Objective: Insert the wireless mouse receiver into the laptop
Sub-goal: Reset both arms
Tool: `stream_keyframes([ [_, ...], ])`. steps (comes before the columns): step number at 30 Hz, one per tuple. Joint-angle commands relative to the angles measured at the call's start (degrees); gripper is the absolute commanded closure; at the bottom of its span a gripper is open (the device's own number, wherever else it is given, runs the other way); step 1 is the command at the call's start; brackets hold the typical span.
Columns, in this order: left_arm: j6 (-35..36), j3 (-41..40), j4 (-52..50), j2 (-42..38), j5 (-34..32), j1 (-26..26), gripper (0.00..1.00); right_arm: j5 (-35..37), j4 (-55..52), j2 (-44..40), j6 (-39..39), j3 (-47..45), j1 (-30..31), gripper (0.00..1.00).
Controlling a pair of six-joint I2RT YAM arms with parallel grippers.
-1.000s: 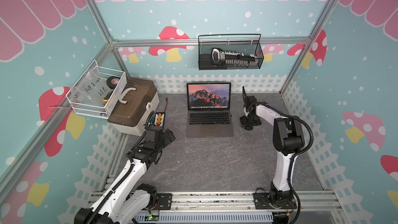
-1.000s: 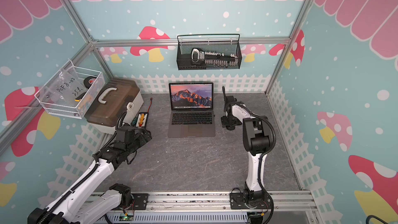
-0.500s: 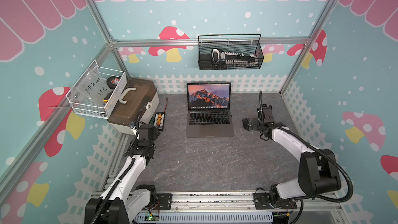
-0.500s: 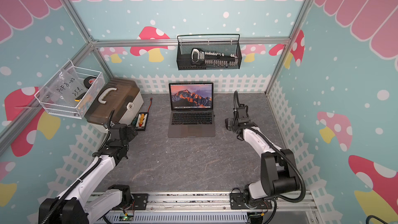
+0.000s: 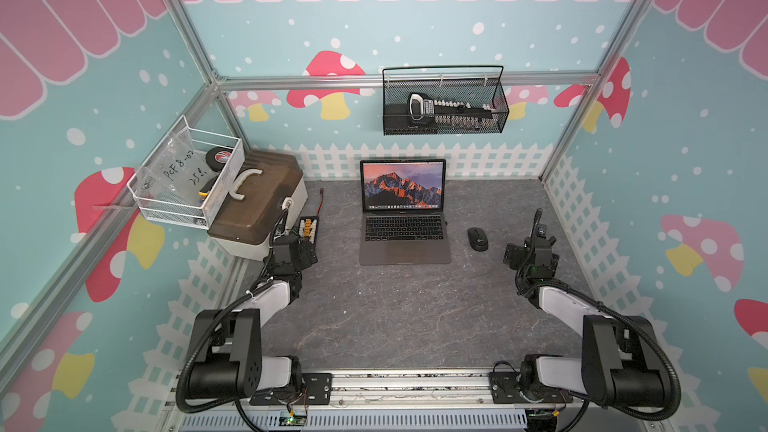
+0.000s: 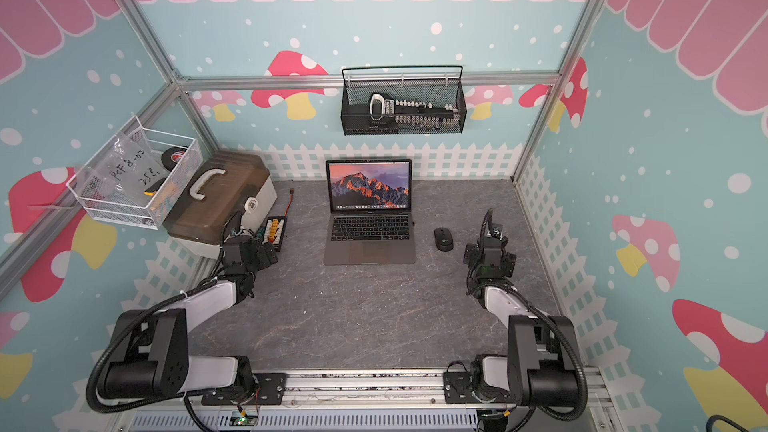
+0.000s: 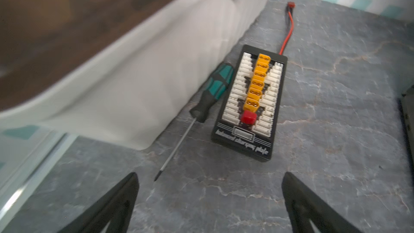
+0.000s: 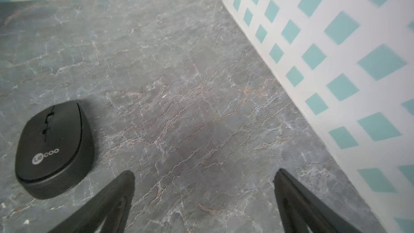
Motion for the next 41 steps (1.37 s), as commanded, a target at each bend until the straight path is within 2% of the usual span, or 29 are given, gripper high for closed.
stream_keyframes([
  [1,3.6,1.5,14.3,3.0,7.4,0.4,0.00,-6.5,9.3,1.5,-3.0,-0.8,-0.4,0.01],
  [2,5.2,0.7,18.5,4.4,8.2,0.0,0.00,-7.2,12.8,2.0,-3.7,-1.7,-0.4,0.01],
  [4,7.4,1.3,18.5,6.1,11.1,-0.8,0.01,-8.9,15.2,2.9,-5.4,-1.8,-0.3,0.01],
  [7,10.2,-4.8,28.4,5.0,10.0,-3.3,0.00,-12.7,17.4,3.3,-8.4,-2.2,-0.4,0.01],
  [9,10.8,-12.9,49.9,8.9,8.0,-4.2,0.01,-15.0,20.7,3.4,-10.3,-3.5,-0.4,0.01],
  [11,7.8,-13.4,45.5,5.8,0.5,-4.7,0.00,-16.4,26.3,4.1,-11.5,-5.7,-0.3,0.01],
  [12,6.4,-12.5,45.5,7.0,-5.8,-5.1,0.00,-17.2,28.0,4.5,-12.0,-6.5,-0.3,0.01],
  [13,6.2,-11.3,45.7,8.2,-8.0,-5.0,0.00,-18.1,29.8,5.0,-12.4,-7.3,-0.3,0.01],
  [14,6.0,-8.9,37.7,7.2,-7.6,-5.3,0.00,-18.9,33.4,5.9,-12.8,-8.7,-0.2,0.01],
  [15,6.1,-7.9,35.4,6.5,-8.5,-6.0,0.00,-19.3,37.1,7.0,-13.2,-10.4,0.0,0.01],
  [16,7.3,-8.9,40.0,8.0,-9.0,-6.2,0.00,-19.0,40.8,8.3,-13.5,-11.9,0.3,0.02],
  [18,6.5,-8.2,35.9,6.7,-8.9,-6.4,0.00,-17.4,46.7,11.4,-13.7,-12.7,1.0,0.01],
  [20,7.6,-8.9,40.5,8.3,-9.4,-6.4,0.00,-16.2,35.9,9.6,-13.5,-8.8,1.1,0.01],
  [21,7.0,-8.6,38.5,7.5,-9.4,-6.4,0.00,-14.9,32.6,11.1,-12.5,-5.8,1.0,0.01],
  [22,6.6,-8.3,36.5,6.9,-9.1,-6.5,0.00,-14.7,33.1,11.0,-12.5,-6.3,1.1,0.01],
  [24,7.6,-8.9,40.0,8.2,-9.5,-6.5,0.00,-13.2,33.1,10.5,-12.3,-6.6,1.1,0.01],
  [26,6.8,-8.4,37.3,7.2,-9.2,-6.5,0.00,-13.3,33.6,10.6,-12.1,-6.9,1.1,0.01],
  [28,7.5,-8.8,39.7,8.1,-9.4,-6.5,0.00,-13.4,33.4,10.5,-12.3,-6.8,1.1,0.01],
  [41,7.2,-8.6,38.7,7.7,-9.4,-6.5,0.00,-13.3,33.0,10.6,-12.4,-6.6,1.2,0.01],
])
